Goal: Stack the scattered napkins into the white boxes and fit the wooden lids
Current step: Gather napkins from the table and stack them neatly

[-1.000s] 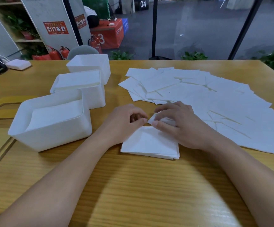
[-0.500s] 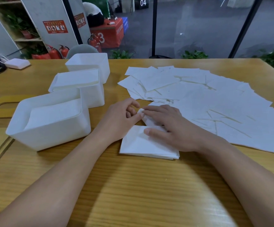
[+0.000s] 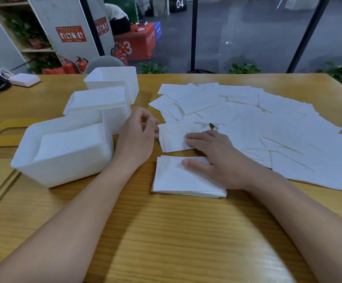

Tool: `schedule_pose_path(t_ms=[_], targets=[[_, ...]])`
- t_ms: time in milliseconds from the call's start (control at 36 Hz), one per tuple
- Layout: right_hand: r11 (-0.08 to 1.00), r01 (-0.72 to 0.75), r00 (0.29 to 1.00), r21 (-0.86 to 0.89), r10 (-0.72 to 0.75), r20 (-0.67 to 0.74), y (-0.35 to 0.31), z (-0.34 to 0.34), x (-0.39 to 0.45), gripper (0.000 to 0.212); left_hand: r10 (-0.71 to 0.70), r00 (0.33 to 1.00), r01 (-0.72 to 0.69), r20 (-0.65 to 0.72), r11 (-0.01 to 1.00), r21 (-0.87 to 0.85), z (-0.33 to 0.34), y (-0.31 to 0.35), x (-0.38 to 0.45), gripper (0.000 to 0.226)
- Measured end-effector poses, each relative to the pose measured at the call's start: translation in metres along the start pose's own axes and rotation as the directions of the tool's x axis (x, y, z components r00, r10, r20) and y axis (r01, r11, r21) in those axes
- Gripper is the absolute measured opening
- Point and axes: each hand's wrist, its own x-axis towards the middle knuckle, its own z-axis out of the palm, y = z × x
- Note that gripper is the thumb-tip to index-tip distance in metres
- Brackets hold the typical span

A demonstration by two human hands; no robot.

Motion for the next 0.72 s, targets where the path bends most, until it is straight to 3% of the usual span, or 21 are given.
schedule_pose_path(t_ms=[83,250,333,472,722], targets=[[0.999,-0.022,0.999,0.033,0.023,-0.039,-0.001,-0.002,-0.002,0.054,-0.032,0.999,0.032,0.019,0.998,-0.048,0.0,-0.001,0.0,0.016],[0.999,0.01,0.995,0.05,-0.004,-0.103,0.0,-0.004,-0.003,0.033,0.138,0.981,-0.168,0.139,0.958,0.231,0.001,-0.003,-0.003,0.007],[0.995,-0.035,0.983,0.096,0.052,-0.178,0.004,-0.011,-0.003,0.026,0.189,0.955,-0.235,0.227,0.952,0.196,-0.002,-0.001,-0.005,0.005],[0.992,-0.008,0.986,0.123,0.029,-0.166,0.009,-0.021,-0.011,0.017,0.155,0.894,-0.253,0.42,0.949,0.188,0.002,-0.006,-0.01,0.007],[0.999,-0.009,0.999,-0.031,0.008,-0.043,0.007,-0.015,-0.011,0.041,0.083,0.919,-0.228,0.385,0.909,0.35,-0.005,-0.009,-0.005,0.023]])
